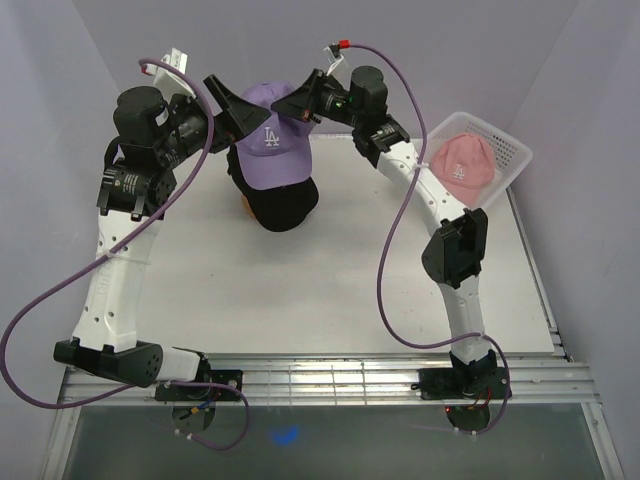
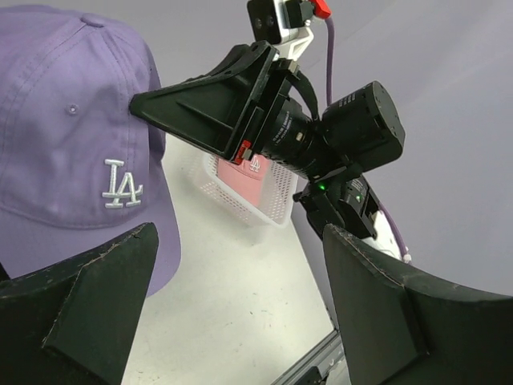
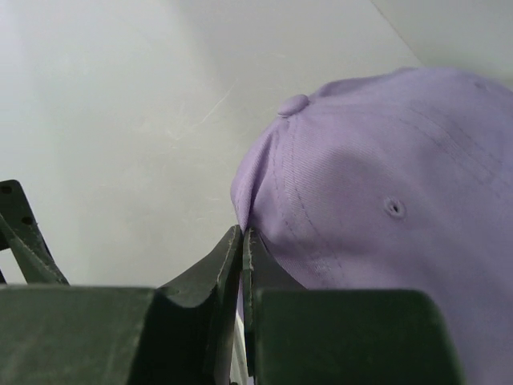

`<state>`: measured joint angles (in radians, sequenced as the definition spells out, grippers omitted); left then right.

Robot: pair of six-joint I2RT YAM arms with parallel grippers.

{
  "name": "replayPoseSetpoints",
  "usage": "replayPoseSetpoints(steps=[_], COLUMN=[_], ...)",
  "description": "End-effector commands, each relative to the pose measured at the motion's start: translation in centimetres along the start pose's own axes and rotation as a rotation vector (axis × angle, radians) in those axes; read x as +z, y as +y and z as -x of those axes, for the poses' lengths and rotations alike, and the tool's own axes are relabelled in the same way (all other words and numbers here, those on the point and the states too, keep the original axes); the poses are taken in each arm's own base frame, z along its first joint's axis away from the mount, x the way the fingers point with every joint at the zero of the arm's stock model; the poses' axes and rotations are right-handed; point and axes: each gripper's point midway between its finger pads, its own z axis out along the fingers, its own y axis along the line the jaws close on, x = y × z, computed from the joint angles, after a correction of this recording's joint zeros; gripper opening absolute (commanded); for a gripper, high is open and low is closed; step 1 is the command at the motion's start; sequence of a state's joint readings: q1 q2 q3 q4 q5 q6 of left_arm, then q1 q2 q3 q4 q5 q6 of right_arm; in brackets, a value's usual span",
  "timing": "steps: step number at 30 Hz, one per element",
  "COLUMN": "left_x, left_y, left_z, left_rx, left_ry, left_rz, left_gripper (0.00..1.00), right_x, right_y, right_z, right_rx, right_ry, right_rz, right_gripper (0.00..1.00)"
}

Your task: Stack the hats

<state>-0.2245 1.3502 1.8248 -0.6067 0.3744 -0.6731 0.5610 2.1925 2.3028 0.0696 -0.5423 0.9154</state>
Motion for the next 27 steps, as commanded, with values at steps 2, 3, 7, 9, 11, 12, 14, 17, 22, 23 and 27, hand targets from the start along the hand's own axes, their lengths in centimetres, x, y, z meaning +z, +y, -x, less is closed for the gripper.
replayPoseSetpoints(steps=[2,3,7,9,11,12,14,17,22,23,27], left_x=[-1.8,-1.7,-1.7,-1.7,-1.5,-1.6,-1.5,-1.4,-1.4,-1.3,-1.0], left_y=[-1.8,-1.8,-1.6,-1.5,-1.3,-1.4,-1.2,-1.1,-0.7,-0.5,0.0], left_z=[1.2,1.2,1.1,1.1,1.0,1.0,0.8,0.7,0.6,0.4,0.0], left_rx=[0.032,0.032,0.035,0.036,0.038,0.038,0.037,0.04,0.048,0.046,0.042], left_ry=[-0.046,-0.045,-0.045,-0.045,-0.041,-0.042,-0.038,-0.037,-0.034,-0.029,-0.021], left_rz=[-0.03,-0.031,-0.027,-0.024,-0.022,-0.024,-0.023,-0.018,-0.006,-0.002,0.006], left_gripper=[0.94,0.94,0.94,0.94,0.94,0.94,0.94,0.94,0.94,0.94,0.94], right_x=[0.8,0.9,1.4,1.4,1.6,1.6,1.7,1.5,0.4,0.1,-0.9], right_y=[3.6,3.9,3.9,3.6,3.0,2.8,1.8,0.9,-0.5,-0.8,-2.5], right_z=[0.3,0.3,0.0,-0.5,-1.1,-1.4,-2.0,-2.5,-2.9,-3.0,-3.2], right_rx=[-0.009,0.009,0.022,0.023,0.034,0.039,0.054,0.057,0.059,0.068,0.09], right_ry=[-0.005,-0.005,0.002,0.014,0.032,0.039,0.058,0.076,0.086,0.095,0.111], right_rz=[0.152,0.165,0.189,0.192,0.187,0.183,0.169,0.14,0.072,0.062,0.002], right_gripper=[0.08,0.08,0.08,0.08,0.08,0.08,0.08,0.08,0.08,0.08,0.08])
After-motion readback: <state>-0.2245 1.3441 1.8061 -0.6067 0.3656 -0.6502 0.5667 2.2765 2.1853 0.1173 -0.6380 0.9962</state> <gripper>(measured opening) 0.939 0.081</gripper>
